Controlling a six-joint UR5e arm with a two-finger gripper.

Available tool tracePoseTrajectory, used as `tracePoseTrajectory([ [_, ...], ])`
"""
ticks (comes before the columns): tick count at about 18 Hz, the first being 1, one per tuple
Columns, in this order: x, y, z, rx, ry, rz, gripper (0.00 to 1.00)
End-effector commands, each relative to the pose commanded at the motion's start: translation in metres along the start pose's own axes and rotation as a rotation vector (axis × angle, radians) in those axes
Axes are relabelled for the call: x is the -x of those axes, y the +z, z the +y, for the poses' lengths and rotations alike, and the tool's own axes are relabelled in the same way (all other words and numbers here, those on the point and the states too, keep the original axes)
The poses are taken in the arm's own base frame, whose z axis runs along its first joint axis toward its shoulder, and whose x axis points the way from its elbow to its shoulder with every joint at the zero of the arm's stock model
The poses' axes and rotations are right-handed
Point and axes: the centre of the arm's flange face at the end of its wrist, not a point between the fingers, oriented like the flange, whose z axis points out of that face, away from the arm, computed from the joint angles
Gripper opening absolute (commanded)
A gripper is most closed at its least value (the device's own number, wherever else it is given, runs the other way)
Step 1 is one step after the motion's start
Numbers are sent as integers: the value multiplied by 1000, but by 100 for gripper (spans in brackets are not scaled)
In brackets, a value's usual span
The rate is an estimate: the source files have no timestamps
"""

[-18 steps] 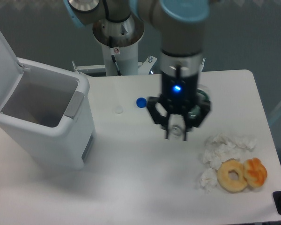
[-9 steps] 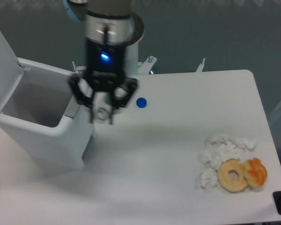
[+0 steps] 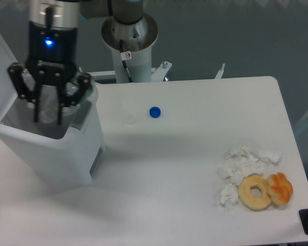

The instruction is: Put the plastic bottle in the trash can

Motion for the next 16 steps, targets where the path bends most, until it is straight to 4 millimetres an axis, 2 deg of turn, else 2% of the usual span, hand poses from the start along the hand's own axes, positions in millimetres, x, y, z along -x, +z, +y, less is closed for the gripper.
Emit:
tracePoseTrajectory([
  [3, -11, 16, 3, 15, 15, 14, 17],
  [5, -19, 22, 6, 24, 27, 22, 31],
  [7, -25, 24, 10, 28, 43, 30, 63],
  [8, -26, 24, 10, 20, 45, 34, 85],
  [9, -26, 23, 10, 12, 49, 36, 99],
  [13, -30, 18, 13, 4, 103, 69, 100],
  [16, -19, 19, 12, 5, 152, 53, 100],
])
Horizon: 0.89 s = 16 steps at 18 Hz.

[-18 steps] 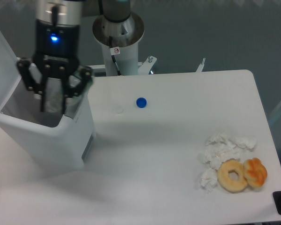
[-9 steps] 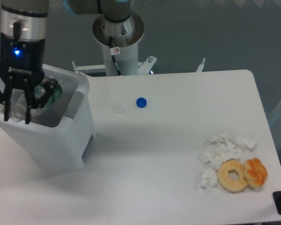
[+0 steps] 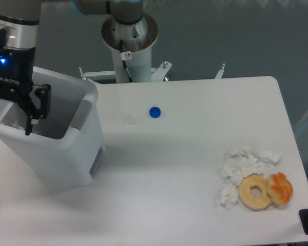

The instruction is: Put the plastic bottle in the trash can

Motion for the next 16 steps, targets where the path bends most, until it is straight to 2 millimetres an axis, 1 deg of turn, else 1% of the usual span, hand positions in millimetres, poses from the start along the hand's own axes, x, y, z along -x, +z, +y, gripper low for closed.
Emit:
tracePoseTrajectory([
  [2, 45, -11, -2, -8, 36, -64, 100],
  [3, 63, -18, -1, -11, 67, -86, 100],
  [4, 79, -26, 1, -13, 100, -105, 100],
  [6, 122, -37, 10, -1, 170, -149, 100],
  [10, 211, -40, 39, 67, 294, -207, 100],
  [14, 288, -43, 77, 173, 415, -213, 100],
  [16, 321, -50, 94, 228, 484, -201, 100],
])
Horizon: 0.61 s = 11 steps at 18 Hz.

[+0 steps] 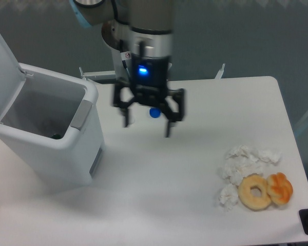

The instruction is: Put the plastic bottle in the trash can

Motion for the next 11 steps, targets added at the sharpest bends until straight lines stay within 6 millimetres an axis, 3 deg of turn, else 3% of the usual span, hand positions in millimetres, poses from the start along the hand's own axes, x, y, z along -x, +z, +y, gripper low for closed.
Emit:
tracePoseTrajectory([
  [2, 21, 21, 29, 65, 67, 32, 100],
  [8, 62, 67, 78, 220, 93, 56, 100],
  [11, 87, 118, 100, 304, 157, 117, 100],
])
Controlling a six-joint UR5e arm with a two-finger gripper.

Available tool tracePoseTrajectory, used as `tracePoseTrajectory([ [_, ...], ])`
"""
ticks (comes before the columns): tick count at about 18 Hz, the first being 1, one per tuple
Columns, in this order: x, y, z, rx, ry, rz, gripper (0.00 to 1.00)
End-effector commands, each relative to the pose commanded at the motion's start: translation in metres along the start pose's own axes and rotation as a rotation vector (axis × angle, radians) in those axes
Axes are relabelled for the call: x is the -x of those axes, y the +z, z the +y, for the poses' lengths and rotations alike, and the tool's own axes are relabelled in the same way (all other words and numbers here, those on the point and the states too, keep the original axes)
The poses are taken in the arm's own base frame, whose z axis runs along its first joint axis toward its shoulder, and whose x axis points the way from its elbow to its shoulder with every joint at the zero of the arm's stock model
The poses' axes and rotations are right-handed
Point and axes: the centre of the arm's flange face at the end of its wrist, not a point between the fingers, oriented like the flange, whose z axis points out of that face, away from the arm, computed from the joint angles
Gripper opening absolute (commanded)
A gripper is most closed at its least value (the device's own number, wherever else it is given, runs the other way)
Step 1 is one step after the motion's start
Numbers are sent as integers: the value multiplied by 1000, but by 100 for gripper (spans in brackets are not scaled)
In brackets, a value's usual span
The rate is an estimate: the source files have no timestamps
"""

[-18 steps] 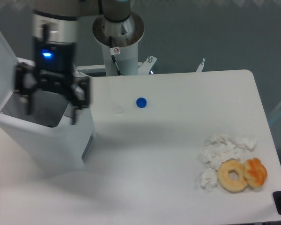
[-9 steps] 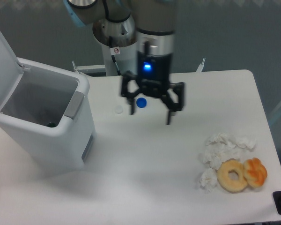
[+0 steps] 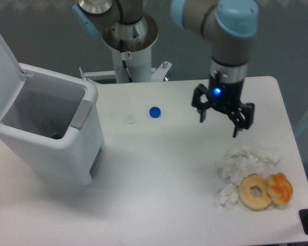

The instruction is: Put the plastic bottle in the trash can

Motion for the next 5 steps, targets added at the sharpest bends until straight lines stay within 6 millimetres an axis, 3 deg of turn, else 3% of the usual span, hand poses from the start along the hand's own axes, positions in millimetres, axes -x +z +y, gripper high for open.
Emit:
tracePoseTrajectory([
  [5, 23, 32, 7, 55, 21, 17, 100],
])
